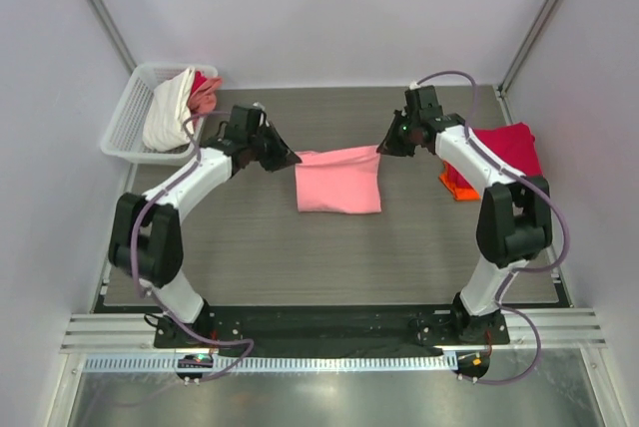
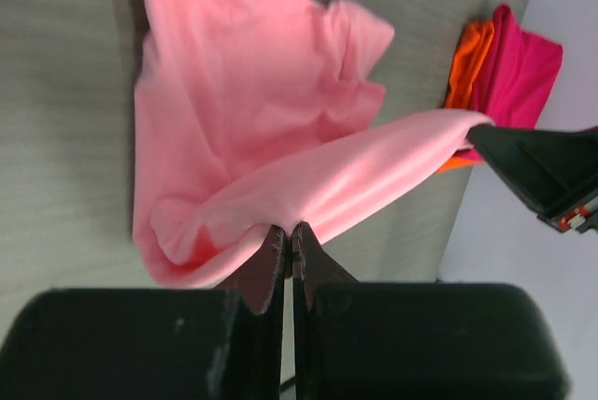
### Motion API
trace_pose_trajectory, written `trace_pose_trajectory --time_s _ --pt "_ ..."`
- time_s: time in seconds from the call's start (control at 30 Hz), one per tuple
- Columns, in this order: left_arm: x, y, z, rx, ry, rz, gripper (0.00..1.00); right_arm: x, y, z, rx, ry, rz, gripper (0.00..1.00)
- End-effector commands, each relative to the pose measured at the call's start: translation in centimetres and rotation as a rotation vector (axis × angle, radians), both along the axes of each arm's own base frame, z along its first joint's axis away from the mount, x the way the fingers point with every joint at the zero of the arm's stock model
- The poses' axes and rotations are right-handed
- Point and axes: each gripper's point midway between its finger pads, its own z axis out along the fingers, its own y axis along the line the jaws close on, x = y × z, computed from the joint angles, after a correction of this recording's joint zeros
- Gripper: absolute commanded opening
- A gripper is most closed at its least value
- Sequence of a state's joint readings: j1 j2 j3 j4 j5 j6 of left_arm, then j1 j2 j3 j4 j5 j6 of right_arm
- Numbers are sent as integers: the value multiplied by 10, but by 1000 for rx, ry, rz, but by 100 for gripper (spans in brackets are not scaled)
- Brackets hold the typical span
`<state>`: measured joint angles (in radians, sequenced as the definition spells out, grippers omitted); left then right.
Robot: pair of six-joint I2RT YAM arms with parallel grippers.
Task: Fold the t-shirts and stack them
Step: Fold the tshirt, then neatly place the folded tshirt to the corner
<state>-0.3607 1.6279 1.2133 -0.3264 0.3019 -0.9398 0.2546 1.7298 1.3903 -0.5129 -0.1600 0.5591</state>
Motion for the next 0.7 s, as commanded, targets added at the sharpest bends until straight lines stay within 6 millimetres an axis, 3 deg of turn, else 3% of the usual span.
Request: trace_pose_trajectory --time_s 0.0,0.07,0.1,0.13,0.17,0.2,0.23,0.27,0.3,0.37,0.43,0.47,0.67 --pt "40 9 -10 5 3 13 0 47 -2 27 41 -111 -29 1" --pt "61 6 -9 -27 2 7 0 63 1 7 46 -77 -26 1" --pt "70 4 -26 -29 28 2 0 76 4 16 62 -101 -20 1" --pt "77 2 -32 -34 38 -1 2 84 4 0 59 -76 -21 1" --pt "89 0 -26 -40 15 0 10 90 4 -2 58 -77 -26 4" --pt "95 -2 -29 -40 13 -1 23 99 5 3 61 -95 -28 18" --pt "101 -3 -45 -29 30 -5 45 103 7 -6 58 -84 -25 41" --pt "108 -3 -41 -27 12 -1 69 106 5 -6 52 -86 -37 71" --pt "111 -2 -43 -18 6 0 76 106 4 -8 44 -88 -41 78" --pt "112 6 -44 34 -21 19 95 102 3 -2 36 -112 -26 83" --pt "109 14 -34 68 -60 28 96 94 -3 -11 11 -107 -25 83" --pt "103 20 -43 96 -46 41 96 90 -5 -7 12 -117 -21 82" --pt "81 27 -59 123 -25 41 91 70 1 -44 84 -56 32 76"
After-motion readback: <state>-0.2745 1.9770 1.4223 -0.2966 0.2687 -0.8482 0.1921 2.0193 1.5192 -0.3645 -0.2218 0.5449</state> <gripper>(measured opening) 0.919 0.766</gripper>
